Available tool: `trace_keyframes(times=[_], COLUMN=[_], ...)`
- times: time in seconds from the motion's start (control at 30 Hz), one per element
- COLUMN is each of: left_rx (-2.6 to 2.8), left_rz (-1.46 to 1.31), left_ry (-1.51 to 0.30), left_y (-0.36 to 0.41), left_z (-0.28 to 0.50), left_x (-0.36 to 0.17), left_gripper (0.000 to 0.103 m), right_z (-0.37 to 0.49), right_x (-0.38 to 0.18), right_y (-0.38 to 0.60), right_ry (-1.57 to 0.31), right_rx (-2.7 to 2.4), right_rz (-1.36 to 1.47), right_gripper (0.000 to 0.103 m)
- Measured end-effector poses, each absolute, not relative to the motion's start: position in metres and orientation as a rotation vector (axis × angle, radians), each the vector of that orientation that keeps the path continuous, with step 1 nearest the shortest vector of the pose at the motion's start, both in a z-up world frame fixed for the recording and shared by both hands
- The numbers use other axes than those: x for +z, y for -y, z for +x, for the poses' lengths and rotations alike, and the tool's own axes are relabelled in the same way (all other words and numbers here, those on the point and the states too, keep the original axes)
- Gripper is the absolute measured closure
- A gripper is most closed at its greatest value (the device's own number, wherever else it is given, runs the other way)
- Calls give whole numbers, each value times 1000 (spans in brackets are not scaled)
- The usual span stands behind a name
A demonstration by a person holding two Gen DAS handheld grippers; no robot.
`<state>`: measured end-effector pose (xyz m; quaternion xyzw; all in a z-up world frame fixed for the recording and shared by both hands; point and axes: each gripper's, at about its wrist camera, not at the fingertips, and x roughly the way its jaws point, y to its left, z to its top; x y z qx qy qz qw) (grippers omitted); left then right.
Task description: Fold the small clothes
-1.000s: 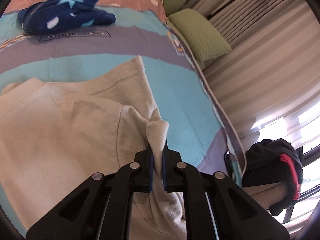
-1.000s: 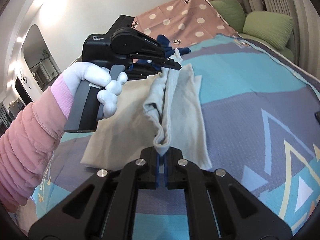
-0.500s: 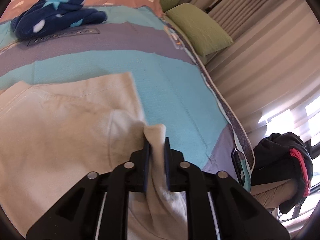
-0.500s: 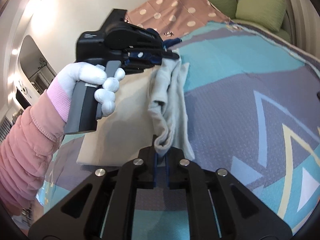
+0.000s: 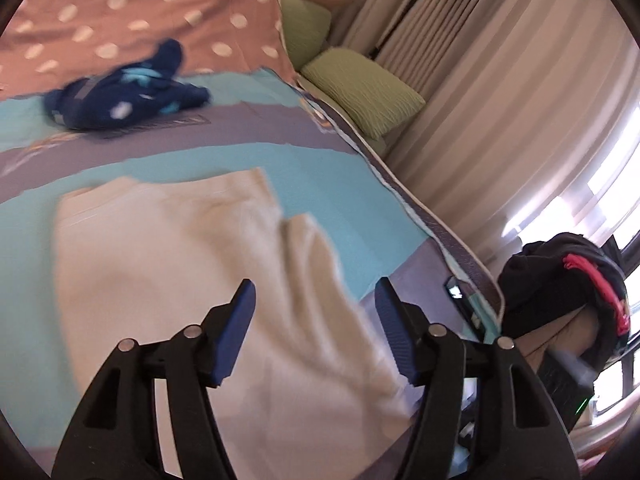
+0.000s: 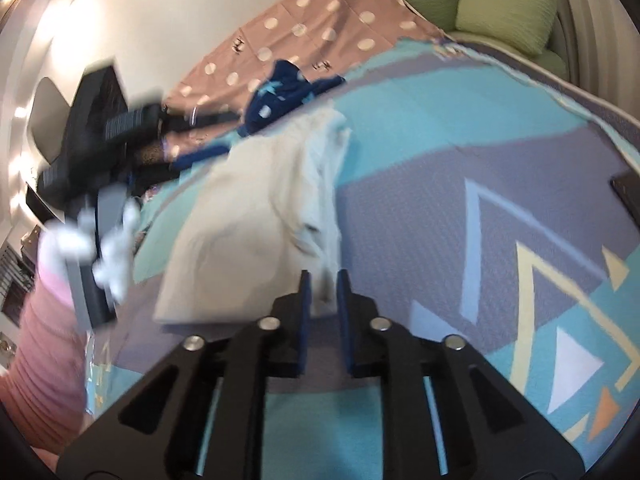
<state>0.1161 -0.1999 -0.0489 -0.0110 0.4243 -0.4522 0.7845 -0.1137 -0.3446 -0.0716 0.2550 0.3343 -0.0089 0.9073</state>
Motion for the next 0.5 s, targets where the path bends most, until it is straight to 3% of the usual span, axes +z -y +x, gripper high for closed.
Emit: trace_keyframes(times=[0.27, 0.33, 0.37, 0.5], left_rx=[-871, -843, -839, -844], left_rz=[58, 63, 59, 38], left_ry=[-902, -937, -947, -918], left_y=[132, 118, 112, 94], left_z=[81, 78, 78, 68], left_x=[-77, -97, -106, -120], left_gripper=[40, 39, 39, 39], right_z=[-69, -59, -56, -66], right_x=[-54, -74, -90, -94], right_y=[316, 325, 333, 342], right_ry=[-703, -787, -845, -830], right_rx=[31, -46, -94, -69], right_rz=[427, 448, 465, 523], right_gripper=[89, 95, 103, 103])
